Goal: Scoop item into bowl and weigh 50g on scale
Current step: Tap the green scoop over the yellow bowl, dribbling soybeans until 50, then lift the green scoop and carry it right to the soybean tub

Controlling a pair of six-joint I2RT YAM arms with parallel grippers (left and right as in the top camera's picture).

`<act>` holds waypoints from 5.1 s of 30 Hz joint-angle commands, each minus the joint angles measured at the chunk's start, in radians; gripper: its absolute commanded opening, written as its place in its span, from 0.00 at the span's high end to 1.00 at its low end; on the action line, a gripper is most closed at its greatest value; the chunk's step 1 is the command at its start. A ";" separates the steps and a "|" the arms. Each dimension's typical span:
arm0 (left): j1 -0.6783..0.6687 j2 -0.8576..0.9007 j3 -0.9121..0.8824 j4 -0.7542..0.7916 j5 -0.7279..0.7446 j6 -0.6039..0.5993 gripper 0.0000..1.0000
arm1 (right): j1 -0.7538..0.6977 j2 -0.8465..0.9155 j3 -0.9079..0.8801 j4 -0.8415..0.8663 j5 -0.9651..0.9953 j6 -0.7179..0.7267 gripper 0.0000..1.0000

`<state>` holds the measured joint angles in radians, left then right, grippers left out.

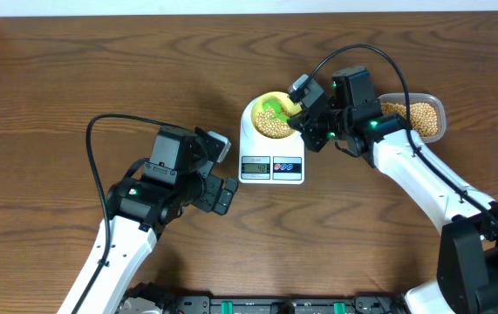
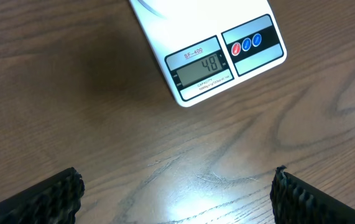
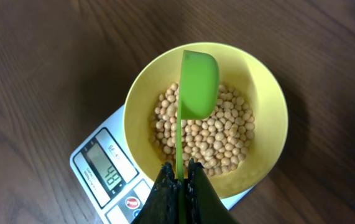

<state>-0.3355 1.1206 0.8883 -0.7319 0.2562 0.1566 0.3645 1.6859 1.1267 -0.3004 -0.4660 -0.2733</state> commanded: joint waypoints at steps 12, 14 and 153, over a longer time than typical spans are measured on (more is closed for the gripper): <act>0.004 0.002 -0.001 0.001 -0.006 -0.004 0.02 | 0.003 -0.029 0.022 -0.004 0.037 0.006 0.99; 0.004 0.002 -0.001 0.001 -0.006 -0.004 0.02 | 0.002 -0.029 0.022 0.000 0.082 0.007 0.99; 0.004 0.002 -0.001 0.001 -0.006 -0.004 0.02 | -0.624 -0.274 0.021 -0.479 0.106 0.538 0.98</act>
<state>-0.3355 1.1206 0.8883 -0.7319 0.2562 0.1547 -0.2623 1.4281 1.1290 -0.7605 -0.5030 0.3847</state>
